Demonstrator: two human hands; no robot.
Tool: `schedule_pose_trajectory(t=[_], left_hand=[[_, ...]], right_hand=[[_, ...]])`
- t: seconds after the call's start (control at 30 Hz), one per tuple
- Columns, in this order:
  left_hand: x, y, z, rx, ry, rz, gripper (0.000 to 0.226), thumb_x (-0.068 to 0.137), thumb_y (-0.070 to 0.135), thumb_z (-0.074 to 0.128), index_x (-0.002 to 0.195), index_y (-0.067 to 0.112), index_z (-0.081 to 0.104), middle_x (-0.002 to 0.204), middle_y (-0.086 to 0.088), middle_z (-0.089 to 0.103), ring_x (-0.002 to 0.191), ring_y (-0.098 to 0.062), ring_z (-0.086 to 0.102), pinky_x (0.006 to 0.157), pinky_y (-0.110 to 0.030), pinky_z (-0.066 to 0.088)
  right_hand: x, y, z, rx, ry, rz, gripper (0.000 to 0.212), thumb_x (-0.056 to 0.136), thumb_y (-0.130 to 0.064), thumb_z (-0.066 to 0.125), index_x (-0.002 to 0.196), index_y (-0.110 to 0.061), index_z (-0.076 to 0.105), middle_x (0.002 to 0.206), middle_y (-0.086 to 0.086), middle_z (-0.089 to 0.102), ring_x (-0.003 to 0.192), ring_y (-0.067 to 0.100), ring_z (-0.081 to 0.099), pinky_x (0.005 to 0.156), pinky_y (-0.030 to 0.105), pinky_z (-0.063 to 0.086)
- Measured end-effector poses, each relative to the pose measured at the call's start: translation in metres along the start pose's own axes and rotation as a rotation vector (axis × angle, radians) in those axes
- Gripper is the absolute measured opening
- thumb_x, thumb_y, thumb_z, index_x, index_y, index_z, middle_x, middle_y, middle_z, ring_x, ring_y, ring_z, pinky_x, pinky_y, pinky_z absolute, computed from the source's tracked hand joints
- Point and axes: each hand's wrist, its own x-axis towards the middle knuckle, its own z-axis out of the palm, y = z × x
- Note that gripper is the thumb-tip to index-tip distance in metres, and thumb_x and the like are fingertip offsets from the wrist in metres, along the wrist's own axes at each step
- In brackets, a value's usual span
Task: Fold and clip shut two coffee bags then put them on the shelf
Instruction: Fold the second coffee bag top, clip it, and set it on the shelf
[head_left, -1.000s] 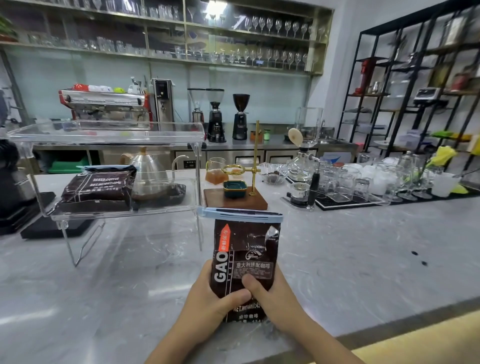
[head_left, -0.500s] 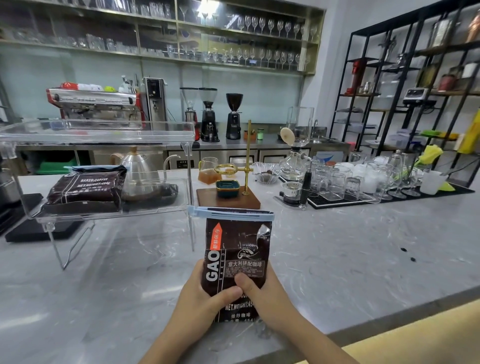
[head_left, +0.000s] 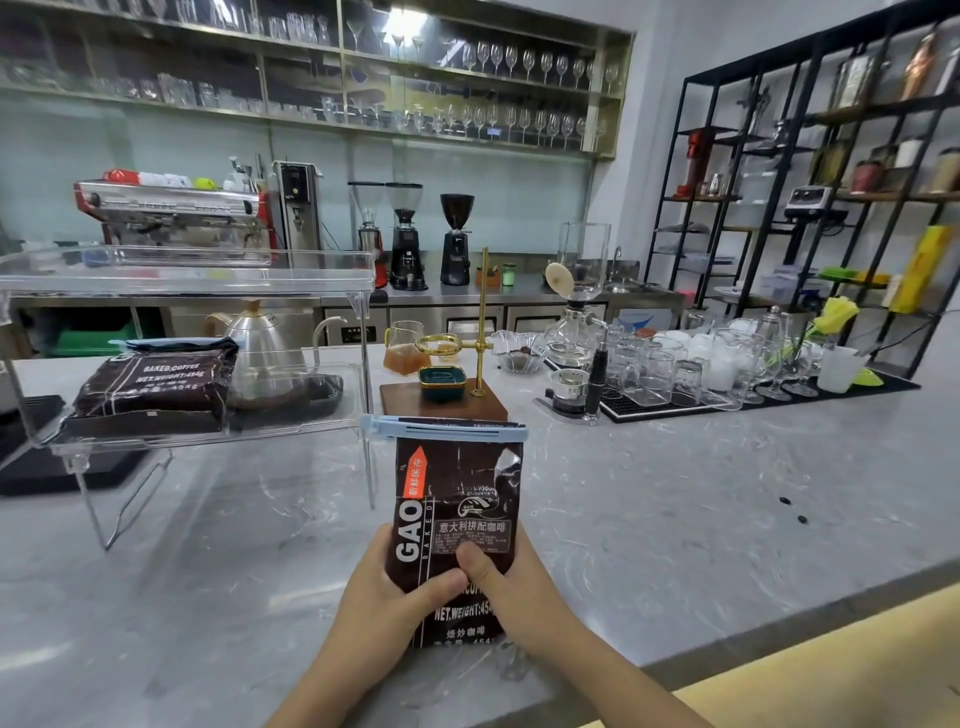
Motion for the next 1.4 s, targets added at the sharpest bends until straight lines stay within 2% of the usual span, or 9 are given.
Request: schedule_pose_trajectory(t=[0.33,0.57,0.73,0.87,0.97,1.07,1.17,1.33,1.4], left_hand=[[-0.009,0.017,0.005,-0.053,-0.016,0.003,0.036,0.077,0.000,0.079,0.106,0.018,0.067,0.097,0.011,0.080,0.084,-0.006,0.077,0.064,-0.013,0.056],[-0.021,0.028,0.005,-0.092,-0.013,-0.024,0.034,0.076,0.008,0.081,0.107,0.016,0.069,0.096,0.006,0.081,0.084,-0.009,0.077,0.063,-0.016,0.058],[-0.033,0.036,-0.003,-0.127,0.027,-0.018,0.044,0.065,0.028,0.080,0.107,0.018,0.070,0.096,0.004,0.082,0.086,-0.012,0.078,0.063,-0.020,0.059],[-0.042,0.044,-0.014,-0.126,0.080,0.001,0.046,0.067,0.036,0.075,0.109,0.020,0.069,0.097,0.009,0.081,0.085,-0.007,0.077,0.061,-0.017,0.058],[-0.049,0.051,-0.029,-0.140,0.165,0.003,0.047,0.069,0.045,0.070,0.110,0.021,0.069,0.096,0.007,0.080,0.085,-0.006,0.076,0.058,-0.014,0.056],[-0.057,0.057,-0.042,-0.211,0.245,-0.029,0.039,0.073,0.046,0.067,0.105,0.025,0.069,0.094,0.006,0.081,0.081,-0.008,0.077,0.056,-0.015,0.057],[-0.065,0.062,-0.052,-0.246,0.267,-0.070,0.039,0.072,0.048,0.068,0.104,0.026,0.070,0.092,0.007,0.082,0.081,-0.012,0.078,0.062,-0.022,0.059],[-0.074,0.060,-0.067,-0.241,0.335,-0.113,0.046,0.069,0.052,0.071,0.106,0.023,0.071,0.094,0.003,0.082,0.085,-0.014,0.078,0.074,-0.033,0.061],[-0.076,0.063,-0.072,-0.254,0.334,-0.115,0.044,0.071,0.049,0.072,0.106,0.023,0.070,0.096,0.000,0.082,0.088,-0.020,0.078,0.082,-0.045,0.062]], right_hand=[[-0.009,-0.016,-0.006,-0.023,0.018,0.026,0.048,0.083,-0.053,0.059,0.122,-0.028,0.052,0.116,-0.010,0.069,0.106,-0.001,0.064,0.089,0.018,0.048],[-0.019,-0.026,-0.008,-0.024,0.004,0.021,0.053,0.078,-0.061,0.058,0.121,-0.030,0.053,0.116,-0.012,0.069,0.105,-0.002,0.064,0.091,0.019,0.049],[-0.029,-0.041,-0.001,-0.034,-0.028,-0.037,0.049,0.079,-0.062,0.056,0.119,-0.033,0.051,0.115,-0.015,0.068,0.105,-0.005,0.063,0.091,0.019,0.048],[-0.036,-0.053,0.006,-0.017,-0.077,-0.096,0.044,0.086,-0.049,0.060,0.125,-0.033,0.046,0.116,-0.016,0.066,0.106,-0.006,0.063,0.085,0.015,0.051],[-0.042,-0.059,0.015,-0.002,-0.134,-0.142,0.054,0.088,-0.034,0.067,0.134,-0.037,0.039,0.121,-0.018,0.065,0.112,-0.001,0.063,0.091,0.022,0.052],[-0.045,-0.059,0.030,-0.013,-0.225,-0.136,0.057,0.087,-0.036,0.069,0.134,-0.042,0.037,0.119,-0.024,0.066,0.112,0.000,0.063,0.095,0.027,0.053],[-0.048,-0.054,0.050,0.005,-0.233,-0.134,0.055,0.086,-0.038,0.068,0.133,-0.042,0.039,0.115,-0.031,0.065,0.108,-0.004,0.064,0.094,0.027,0.052],[-0.048,-0.050,0.069,0.033,-0.289,-0.157,0.058,0.088,-0.024,0.067,0.137,-0.036,0.038,0.119,-0.022,0.067,0.113,0.003,0.064,0.098,0.032,0.051],[-0.048,-0.051,0.072,0.051,-0.310,-0.176,0.057,0.089,-0.019,0.067,0.136,-0.034,0.038,0.120,-0.019,0.067,0.113,0.006,0.065,0.095,0.029,0.052]])
